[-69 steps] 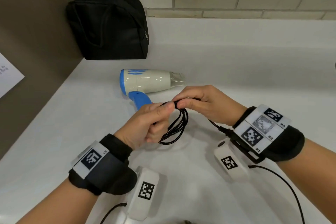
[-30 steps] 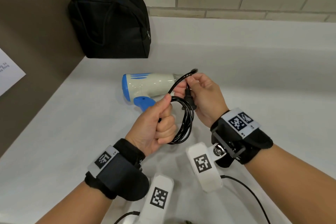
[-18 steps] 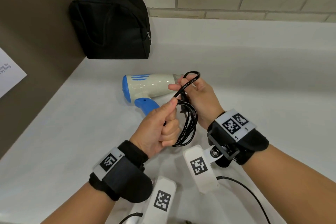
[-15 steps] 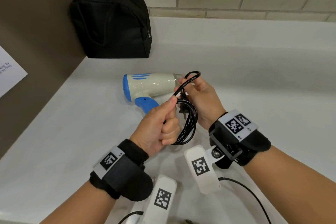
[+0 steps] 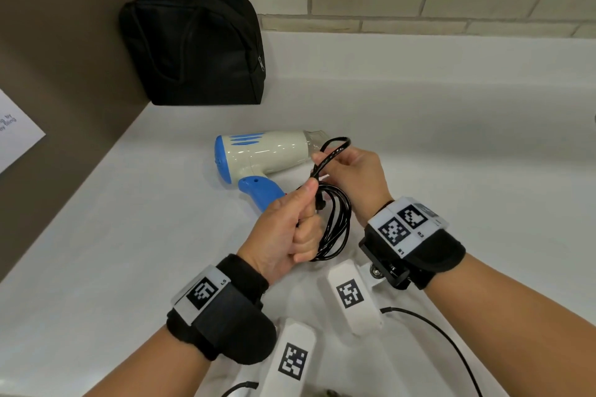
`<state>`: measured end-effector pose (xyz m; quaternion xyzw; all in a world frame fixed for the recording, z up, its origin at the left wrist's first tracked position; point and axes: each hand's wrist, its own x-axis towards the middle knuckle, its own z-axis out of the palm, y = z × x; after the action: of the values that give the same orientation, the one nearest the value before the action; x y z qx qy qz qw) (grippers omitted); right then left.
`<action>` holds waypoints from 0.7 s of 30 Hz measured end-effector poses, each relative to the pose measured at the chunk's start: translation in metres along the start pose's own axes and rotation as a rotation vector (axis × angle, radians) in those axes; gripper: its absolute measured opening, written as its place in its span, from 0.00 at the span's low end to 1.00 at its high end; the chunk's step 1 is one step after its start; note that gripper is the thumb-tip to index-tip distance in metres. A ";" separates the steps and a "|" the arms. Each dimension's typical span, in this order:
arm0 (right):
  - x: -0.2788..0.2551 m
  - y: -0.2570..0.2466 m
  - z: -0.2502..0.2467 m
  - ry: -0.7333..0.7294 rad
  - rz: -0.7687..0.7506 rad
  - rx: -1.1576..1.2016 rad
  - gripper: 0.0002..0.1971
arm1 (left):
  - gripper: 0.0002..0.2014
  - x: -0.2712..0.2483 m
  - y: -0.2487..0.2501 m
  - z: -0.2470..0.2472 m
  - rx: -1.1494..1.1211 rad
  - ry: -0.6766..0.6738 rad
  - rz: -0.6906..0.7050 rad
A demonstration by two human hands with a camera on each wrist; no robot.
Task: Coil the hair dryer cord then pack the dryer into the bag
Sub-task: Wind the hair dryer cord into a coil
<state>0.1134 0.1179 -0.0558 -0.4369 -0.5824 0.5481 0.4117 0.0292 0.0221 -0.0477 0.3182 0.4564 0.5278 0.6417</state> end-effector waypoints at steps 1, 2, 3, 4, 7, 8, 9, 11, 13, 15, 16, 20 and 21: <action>0.000 0.000 -0.001 -0.012 0.023 -0.003 0.13 | 0.20 0.000 0.001 -0.001 -0.001 0.010 0.002; 0.000 -0.001 -0.004 -0.026 0.058 0.005 0.12 | 0.20 -0.001 0.002 -0.003 0.000 0.019 0.005; -0.001 -0.001 -0.007 -0.044 0.100 0.022 0.12 | 0.20 -0.001 0.003 -0.005 -0.001 0.029 0.007; -0.001 -0.001 -0.010 -0.065 0.142 0.045 0.11 | 0.20 -0.001 0.004 -0.008 -0.006 0.038 0.005; -0.002 0.000 -0.018 -0.140 0.224 0.083 0.08 | 0.20 -0.001 0.006 -0.015 -0.033 0.044 -0.016; -0.003 0.002 -0.019 -0.159 0.239 0.085 0.07 | 0.20 -0.001 0.007 -0.016 -0.031 0.040 -0.022; -0.004 0.003 -0.020 -0.173 0.248 0.090 0.07 | 0.20 -0.001 0.007 -0.017 -0.024 0.035 -0.025; -0.004 0.004 -0.022 -0.196 0.262 0.111 0.06 | 0.21 -0.001 0.008 -0.017 -0.009 0.028 -0.028; -0.004 0.003 -0.024 -0.214 0.270 0.135 0.06 | 0.20 -0.001 0.009 -0.017 0.003 0.028 -0.034; -0.003 0.003 -0.026 -0.225 0.269 0.148 0.06 | 0.20 -0.002 0.011 -0.018 0.016 0.037 -0.037; -0.003 0.003 -0.026 -0.228 0.264 0.152 0.06 | 0.20 -0.003 0.011 -0.018 0.025 0.044 -0.035; -0.005 0.005 -0.029 -0.254 0.240 0.171 0.06 | 0.18 -0.006 0.012 -0.016 0.078 0.092 0.016; -0.005 0.005 -0.030 -0.262 0.233 0.173 0.06 | 0.17 -0.007 0.012 -0.015 0.083 0.109 0.038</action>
<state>0.1436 0.1214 -0.0595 -0.3896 -0.5273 0.6921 0.3021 0.0107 0.0174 -0.0407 0.3240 0.5062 0.5370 0.5920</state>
